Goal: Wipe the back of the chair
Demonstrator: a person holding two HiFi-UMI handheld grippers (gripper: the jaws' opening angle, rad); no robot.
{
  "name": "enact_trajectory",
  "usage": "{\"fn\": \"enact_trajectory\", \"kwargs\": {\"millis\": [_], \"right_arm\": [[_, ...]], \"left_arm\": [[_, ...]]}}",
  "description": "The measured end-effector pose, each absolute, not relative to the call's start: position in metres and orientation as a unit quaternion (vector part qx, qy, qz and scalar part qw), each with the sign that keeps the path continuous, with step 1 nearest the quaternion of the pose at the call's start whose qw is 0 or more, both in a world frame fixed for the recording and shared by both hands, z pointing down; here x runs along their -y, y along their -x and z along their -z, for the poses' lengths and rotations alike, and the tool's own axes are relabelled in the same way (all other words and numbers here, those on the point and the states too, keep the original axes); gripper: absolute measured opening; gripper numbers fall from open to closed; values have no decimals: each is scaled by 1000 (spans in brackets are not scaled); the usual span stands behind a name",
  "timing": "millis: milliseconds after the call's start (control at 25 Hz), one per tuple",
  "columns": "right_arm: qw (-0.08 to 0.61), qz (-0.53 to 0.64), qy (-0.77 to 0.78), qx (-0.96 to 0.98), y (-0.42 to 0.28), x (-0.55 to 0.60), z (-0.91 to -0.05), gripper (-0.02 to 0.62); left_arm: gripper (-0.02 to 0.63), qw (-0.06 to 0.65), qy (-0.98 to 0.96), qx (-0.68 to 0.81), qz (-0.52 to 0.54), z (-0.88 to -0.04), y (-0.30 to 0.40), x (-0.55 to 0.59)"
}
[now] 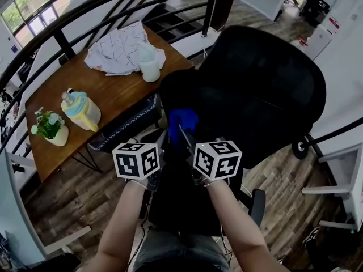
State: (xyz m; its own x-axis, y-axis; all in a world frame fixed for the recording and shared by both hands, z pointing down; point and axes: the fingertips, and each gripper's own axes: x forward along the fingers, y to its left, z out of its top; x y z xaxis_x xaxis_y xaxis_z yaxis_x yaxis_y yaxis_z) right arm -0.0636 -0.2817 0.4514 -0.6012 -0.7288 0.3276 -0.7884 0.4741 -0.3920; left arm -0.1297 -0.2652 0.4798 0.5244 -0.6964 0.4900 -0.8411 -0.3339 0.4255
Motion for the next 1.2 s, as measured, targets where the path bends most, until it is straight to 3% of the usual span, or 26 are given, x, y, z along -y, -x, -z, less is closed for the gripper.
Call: {"fn": "enact_trajectory", "kwargs": {"millis": [680,1200], "right_arm": [[76,-266,-484,830,28,297,-476,147],[69,-273,-537,795,-54,284,-481,147]], "left_arm": [[37,343,-816,449,-124,-499,108,270],[37,330,-847,387,-155,-497,34,267]]}}
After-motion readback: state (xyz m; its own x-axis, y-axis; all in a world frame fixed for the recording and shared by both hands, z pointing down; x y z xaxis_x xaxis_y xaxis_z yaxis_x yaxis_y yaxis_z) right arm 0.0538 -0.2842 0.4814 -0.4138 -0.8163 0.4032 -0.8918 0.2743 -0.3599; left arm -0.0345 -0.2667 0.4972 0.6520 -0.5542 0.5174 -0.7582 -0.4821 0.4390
